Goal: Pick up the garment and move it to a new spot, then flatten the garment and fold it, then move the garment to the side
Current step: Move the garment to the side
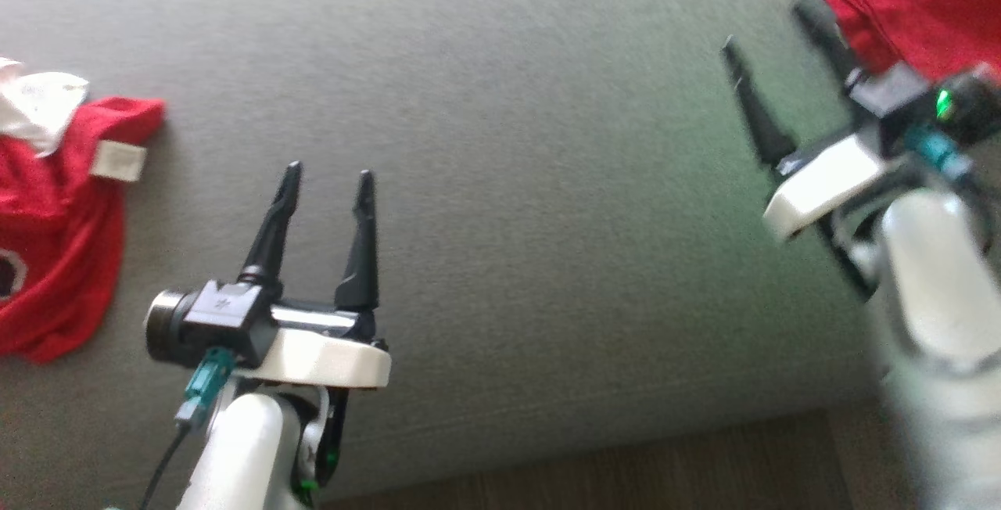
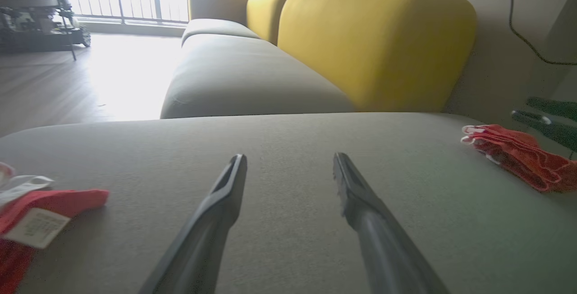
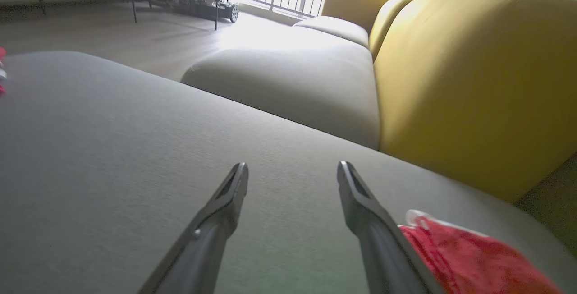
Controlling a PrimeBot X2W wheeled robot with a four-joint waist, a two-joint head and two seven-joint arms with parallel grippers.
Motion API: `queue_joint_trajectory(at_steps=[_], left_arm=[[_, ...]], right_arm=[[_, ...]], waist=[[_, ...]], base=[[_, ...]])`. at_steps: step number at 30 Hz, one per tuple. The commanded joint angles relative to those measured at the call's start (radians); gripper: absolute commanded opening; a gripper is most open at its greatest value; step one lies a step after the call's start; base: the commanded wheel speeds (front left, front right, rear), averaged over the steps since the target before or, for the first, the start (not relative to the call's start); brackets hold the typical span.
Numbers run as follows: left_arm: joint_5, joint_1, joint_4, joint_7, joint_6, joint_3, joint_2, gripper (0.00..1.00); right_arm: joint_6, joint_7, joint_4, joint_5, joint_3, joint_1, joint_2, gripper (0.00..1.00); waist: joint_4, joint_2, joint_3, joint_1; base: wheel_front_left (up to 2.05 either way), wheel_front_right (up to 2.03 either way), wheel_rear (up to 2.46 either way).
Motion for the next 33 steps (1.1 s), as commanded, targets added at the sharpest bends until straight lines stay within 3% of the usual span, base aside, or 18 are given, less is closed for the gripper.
queue_joint_trajectory(at_steps=[1,7,11,18,33], left_arm=[[-0.007,-0.002,-0.031,-0.005,0.014,0.034,-0.003,1.00],[-0.039,0.051,-0.026,-0.005,0.057,0.050,-0.006,1.00],[-0.056,0.085,-0.046,-0.005,0.068,0.064,-0.006,1.00],[-0.059,0.161,-0.050,-0.005,0.086,0.096,-0.007,1.00],[-0.024,0.272,-0.059,-0.005,0.080,0.134,-0.007,1.00]], right_arm=[[0.000,-0.019,-0.036,0.017,0.000,0.021,0.025,1.00],[0.000,-0.051,-0.072,0.024,-0.061,0.151,0.131,1.00],[0.000,-0.052,-0.194,-0.009,-0.141,0.252,0.158,1.00],[0.000,-0.052,-0.259,0.086,-0.167,0.411,0.162,1.00],[0.000,-0.053,-0.332,0.058,-0.135,0.588,0.163,1.00]], waist=[[0.051,0.0000,-0.051,0.0001],[0.111,0.0000,-0.128,0.0001],[0.138,0.0000,-0.171,0.0001],[0.156,0.0000,-0.242,0.0001],[0.151,0.0000,-0.325,0.0001]], base=[[0.00,0.00,0.00],[0.00,0.00,0.00],[0.00,0.00,0.00],[0.00,0.00,0.00],[0.00,0.00,0.00]])
